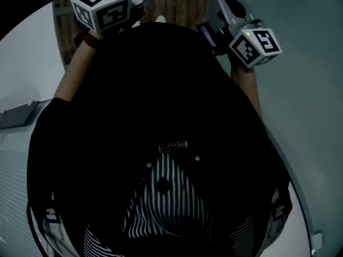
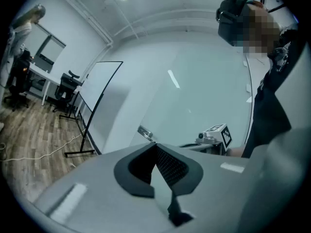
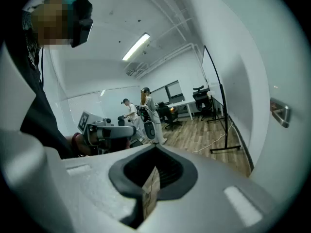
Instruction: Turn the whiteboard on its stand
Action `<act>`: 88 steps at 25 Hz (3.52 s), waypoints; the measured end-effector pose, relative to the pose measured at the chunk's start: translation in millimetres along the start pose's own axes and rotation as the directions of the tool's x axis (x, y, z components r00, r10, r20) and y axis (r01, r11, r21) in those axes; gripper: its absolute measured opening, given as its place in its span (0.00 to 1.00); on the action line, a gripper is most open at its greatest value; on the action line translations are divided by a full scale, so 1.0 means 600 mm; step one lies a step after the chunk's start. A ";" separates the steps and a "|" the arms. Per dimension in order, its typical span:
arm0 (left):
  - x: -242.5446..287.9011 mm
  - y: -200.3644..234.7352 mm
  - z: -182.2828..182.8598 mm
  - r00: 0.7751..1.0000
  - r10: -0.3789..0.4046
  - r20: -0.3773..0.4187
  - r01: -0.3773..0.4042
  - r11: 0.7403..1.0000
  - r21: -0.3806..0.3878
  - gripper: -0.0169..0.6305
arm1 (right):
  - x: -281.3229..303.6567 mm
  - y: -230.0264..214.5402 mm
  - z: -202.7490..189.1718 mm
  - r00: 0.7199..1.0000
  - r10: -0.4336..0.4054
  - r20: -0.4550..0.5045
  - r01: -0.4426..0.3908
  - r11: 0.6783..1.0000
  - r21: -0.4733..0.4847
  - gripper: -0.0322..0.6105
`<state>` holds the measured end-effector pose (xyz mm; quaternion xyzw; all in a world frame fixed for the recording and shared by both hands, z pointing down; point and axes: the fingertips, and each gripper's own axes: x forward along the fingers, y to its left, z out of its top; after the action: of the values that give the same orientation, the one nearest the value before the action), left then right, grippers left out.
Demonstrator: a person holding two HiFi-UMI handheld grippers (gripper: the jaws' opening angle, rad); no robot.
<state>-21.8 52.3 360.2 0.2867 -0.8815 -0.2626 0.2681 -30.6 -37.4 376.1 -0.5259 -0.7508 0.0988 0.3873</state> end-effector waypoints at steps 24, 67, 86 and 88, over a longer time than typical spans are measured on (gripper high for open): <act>-0.012 -0.005 0.032 0.998 0.064 0.023 -0.067 0.986 0.150 0.03 | -0.016 -0.067 -0.022 0.997 -0.058 0.042 0.051 0.989 0.137 0.05; 0.065 -0.031 0.040 0.985 -0.118 -0.127 0.158 0.914 0.374 0.03 | -0.045 -0.063 0.016 0.956 -0.090 0.280 0.053 0.989 0.140 0.05; 0.057 -0.055 0.041 0.981 -0.154 -0.115 0.184 0.924 0.334 0.03 | -0.030 -0.062 0.005 0.978 -0.036 0.207 0.000 0.985 0.173 0.05; 0.056 -0.055 0.044 0.982 -0.148 -0.114 0.177 0.930 0.323 0.03 | -0.029 -0.071 0.000 0.979 -0.039 0.198 0.000 0.982 0.191 0.05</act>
<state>-49.6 16.0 331.8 0.4111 -0.8736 -0.1188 0.2320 -58.5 -70.6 391.5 -0.4663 -0.7784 0.2189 0.3588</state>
